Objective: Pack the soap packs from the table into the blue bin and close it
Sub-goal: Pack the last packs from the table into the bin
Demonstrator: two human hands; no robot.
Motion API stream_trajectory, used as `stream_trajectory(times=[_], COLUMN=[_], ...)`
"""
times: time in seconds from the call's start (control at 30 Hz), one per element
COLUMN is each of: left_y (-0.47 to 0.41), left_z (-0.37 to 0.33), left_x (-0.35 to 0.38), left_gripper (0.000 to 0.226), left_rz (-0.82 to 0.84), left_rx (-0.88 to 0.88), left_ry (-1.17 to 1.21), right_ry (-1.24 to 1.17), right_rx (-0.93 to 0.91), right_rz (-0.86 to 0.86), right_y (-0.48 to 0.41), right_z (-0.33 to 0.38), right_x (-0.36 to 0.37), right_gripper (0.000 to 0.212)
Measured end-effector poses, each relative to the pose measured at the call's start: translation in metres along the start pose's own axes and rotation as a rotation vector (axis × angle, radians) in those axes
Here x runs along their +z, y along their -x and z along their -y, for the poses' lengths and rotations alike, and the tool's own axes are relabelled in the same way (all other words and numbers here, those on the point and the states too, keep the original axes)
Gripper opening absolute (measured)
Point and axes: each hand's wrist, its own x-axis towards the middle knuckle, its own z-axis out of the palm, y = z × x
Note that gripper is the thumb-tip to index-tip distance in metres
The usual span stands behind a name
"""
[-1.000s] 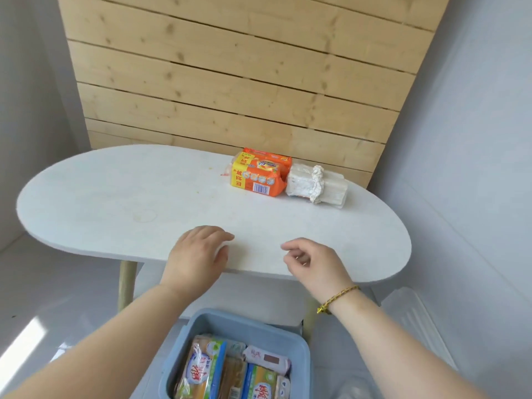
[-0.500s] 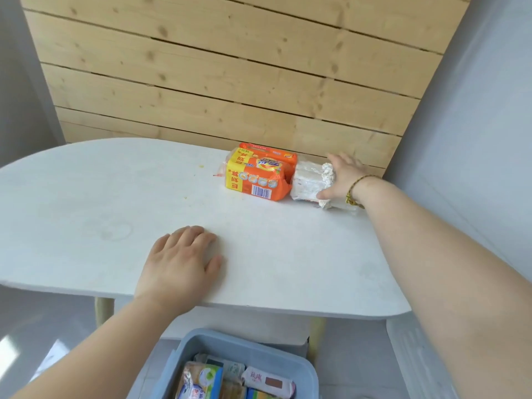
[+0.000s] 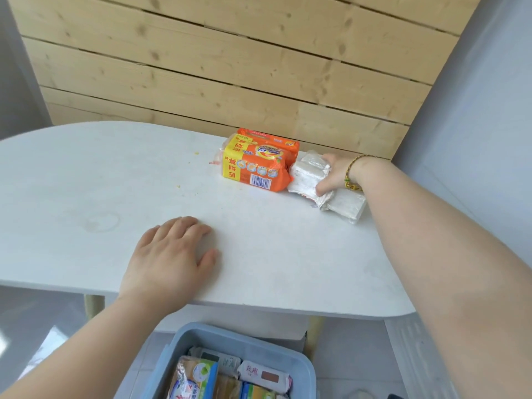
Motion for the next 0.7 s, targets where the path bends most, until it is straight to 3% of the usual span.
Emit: stream_trajectory(times=[0.43, 0.7], left_y=[0.023, 0.100], left_z=[-0.010, -0.026], left_x=[-0.023, -0.024], left_gripper=[0.040, 0.030], left_rz=[0.062, -0.088], left_rx=[-0.085, 0.000], left_ry=[0.200, 0.373], right_ry=[-0.311, -0.384], right_rx=[-0.032, -0.142], right_rz=[-0.137, -0.170], right_y=[0.126, 0.217], right_z=[-0.006, 0.001], right_x=[0.038, 0.057], right_gripper=[0.090, 0.088])
